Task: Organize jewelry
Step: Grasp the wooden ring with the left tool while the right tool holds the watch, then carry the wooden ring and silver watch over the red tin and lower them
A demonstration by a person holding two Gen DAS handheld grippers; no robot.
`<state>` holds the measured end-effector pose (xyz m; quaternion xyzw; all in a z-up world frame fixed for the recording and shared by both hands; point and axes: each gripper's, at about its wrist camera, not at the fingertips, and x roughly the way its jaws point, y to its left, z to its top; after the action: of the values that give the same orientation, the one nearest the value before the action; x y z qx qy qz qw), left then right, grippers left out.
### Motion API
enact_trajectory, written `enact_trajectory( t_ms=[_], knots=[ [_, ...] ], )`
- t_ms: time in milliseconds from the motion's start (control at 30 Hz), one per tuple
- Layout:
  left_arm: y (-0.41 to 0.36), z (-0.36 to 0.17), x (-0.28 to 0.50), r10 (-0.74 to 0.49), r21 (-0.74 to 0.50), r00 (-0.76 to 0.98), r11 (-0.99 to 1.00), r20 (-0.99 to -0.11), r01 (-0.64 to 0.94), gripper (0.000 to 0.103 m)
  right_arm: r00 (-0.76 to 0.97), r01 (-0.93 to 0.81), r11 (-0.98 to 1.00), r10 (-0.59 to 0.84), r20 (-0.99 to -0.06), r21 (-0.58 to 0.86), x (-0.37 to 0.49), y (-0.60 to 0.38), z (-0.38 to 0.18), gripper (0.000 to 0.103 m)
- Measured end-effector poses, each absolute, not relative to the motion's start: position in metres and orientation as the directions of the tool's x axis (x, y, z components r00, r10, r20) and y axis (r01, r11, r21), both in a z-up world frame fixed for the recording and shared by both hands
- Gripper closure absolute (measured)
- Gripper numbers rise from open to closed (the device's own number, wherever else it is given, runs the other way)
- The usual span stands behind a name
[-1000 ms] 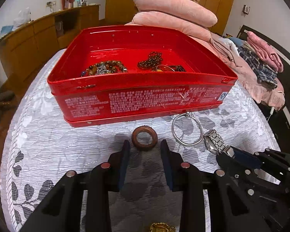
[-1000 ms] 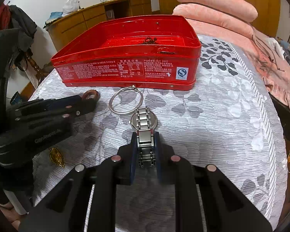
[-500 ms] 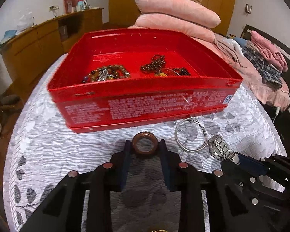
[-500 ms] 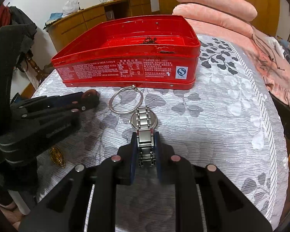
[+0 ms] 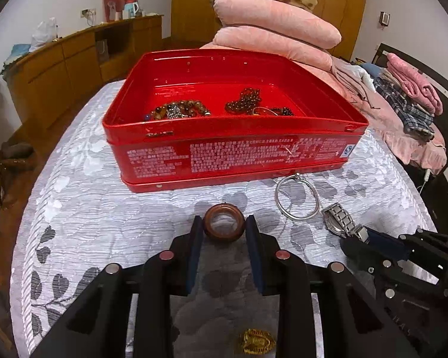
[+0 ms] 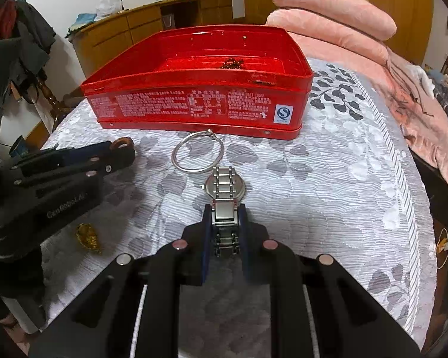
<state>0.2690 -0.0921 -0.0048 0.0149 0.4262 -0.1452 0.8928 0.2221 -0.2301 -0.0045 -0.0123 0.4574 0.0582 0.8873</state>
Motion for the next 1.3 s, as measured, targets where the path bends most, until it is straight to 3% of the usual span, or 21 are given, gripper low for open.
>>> enact_trajectory(
  t_ms=[800,1300],
  knots=[
    [-0.085,0.054,0.275,-0.282,-0.118,0.687,0.954,-0.67,0.276,0.074,0.684,-0.144,0.989,0.128,-0.718,0.04,0.227,-0.227,0.065,0.088],
    [-0.088,0.073,0.286,-0.263,-0.097,0.719,0.96,-0.644,0.264,0.074,0.697,-0.109,0.994,0.078,-0.713,0.002,0.251,-0.227,0.082,0.088]
  ],
)
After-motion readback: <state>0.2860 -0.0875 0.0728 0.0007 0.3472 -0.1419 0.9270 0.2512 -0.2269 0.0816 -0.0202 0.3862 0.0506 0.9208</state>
